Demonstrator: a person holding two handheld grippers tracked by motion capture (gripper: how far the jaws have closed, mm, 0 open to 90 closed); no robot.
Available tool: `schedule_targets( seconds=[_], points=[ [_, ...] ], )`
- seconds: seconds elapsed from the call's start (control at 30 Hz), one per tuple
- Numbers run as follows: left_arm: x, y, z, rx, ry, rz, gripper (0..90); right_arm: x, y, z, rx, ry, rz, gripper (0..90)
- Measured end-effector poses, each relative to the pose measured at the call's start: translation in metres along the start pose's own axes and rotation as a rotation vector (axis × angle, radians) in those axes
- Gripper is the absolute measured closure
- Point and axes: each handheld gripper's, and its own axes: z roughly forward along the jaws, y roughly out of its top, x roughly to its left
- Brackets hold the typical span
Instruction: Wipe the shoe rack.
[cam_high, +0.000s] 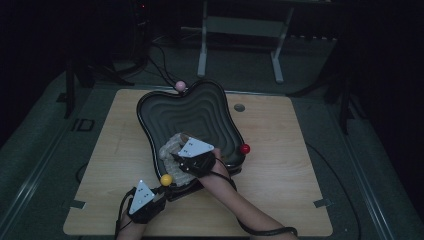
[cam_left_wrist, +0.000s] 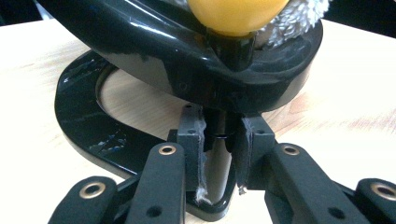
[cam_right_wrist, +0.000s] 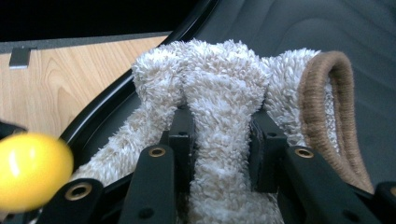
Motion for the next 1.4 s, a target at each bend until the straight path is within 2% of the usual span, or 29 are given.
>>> schedule_targets(
  seconds=[0.37, 0.63, 0.77, 1.03, 1.4],
  points=[
    [0.0, 0.0, 0.0, 0.0, 0.0, -0.002, 74.2, 0.007, -0.018, -0.013, -0.002, 0.003, -0.002, 67.2],
    [0.0, 0.0, 0.0, -0.002, -0.002, 0.0, 74.2, 0.002, -0.013, -0.014, 0.0, 0.024, 0.039, 67.2],
    [0.0, 0.0, 0.0, -0.002, -0.004, -0.001, 74.2, -0.007, 0.002, -0.011, -0.027, 0.026, 0.066, 67.2],
    [0.001, 0.0, 0.0, -0.002, -0.004, 0.003, 74.2, -0.033, 0.048, 0.003, -0.075, 0.008, 0.1, 67.2],
    [0.001, 0.0, 0.0, -0.001, -0.006, 0.0, 74.2, -0.061, 0.104, 0.033, -0.079, -0.04, 0.119, 67.1]
  ],
)
